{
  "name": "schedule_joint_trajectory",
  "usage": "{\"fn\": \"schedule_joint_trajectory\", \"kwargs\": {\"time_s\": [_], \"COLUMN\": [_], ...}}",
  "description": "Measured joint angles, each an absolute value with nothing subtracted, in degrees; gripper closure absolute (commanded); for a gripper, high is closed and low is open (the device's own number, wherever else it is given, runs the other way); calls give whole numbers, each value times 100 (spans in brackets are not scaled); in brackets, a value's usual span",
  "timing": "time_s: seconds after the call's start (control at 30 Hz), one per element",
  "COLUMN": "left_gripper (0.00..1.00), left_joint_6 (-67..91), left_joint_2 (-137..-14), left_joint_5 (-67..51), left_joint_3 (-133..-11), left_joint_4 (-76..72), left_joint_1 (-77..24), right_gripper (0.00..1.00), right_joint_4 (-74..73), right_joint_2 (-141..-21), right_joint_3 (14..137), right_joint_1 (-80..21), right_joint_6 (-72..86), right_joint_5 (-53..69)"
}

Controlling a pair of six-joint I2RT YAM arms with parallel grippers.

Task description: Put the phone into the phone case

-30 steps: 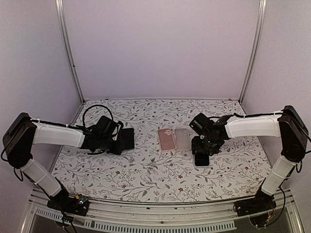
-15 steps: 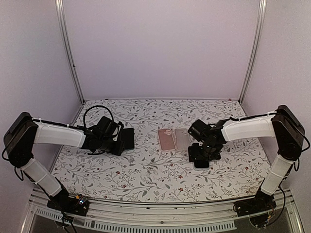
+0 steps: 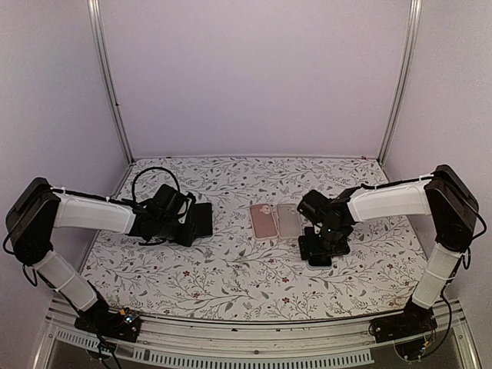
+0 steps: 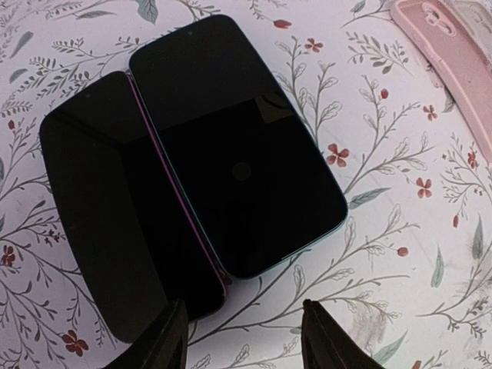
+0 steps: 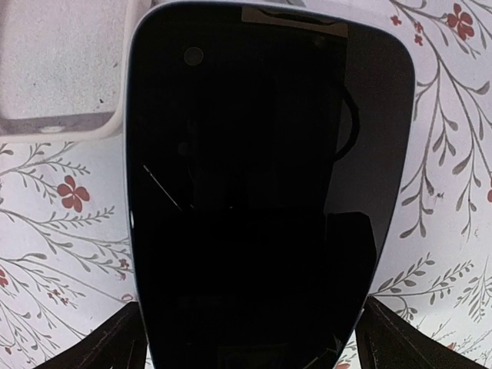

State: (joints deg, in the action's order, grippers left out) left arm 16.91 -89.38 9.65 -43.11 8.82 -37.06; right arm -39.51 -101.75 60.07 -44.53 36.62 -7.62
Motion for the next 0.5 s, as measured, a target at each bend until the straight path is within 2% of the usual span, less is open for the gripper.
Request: {"fn": "schedule_joint_trajectory", "kwargs": {"time_s": [0.13, 0.33, 0.5], "left_gripper": [48, 48, 48], "left_joint_6": [1693, 1693, 1693], "left_joint_2": [-8938, -8938, -8938], "left_joint_5": [965, 963, 958], "left_joint_3": [-4311, -4311, -4311], "left_joint_4": [882, 882, 882], "left_joint_1": [-3706, -3706, -3706], "right_gripper": [19, 43, 49], "right_joint_4": [-3964, -3955, -3962], "right_joint_2": [-10259, -10289, -10280], "right_joint_3": [6114, 6158, 6158], "right_joint_1": [-4449, -4445, -4458], "right_joint_6": [3542, 3452, 3402], "right_joint_5": [-687, -666, -668]}}
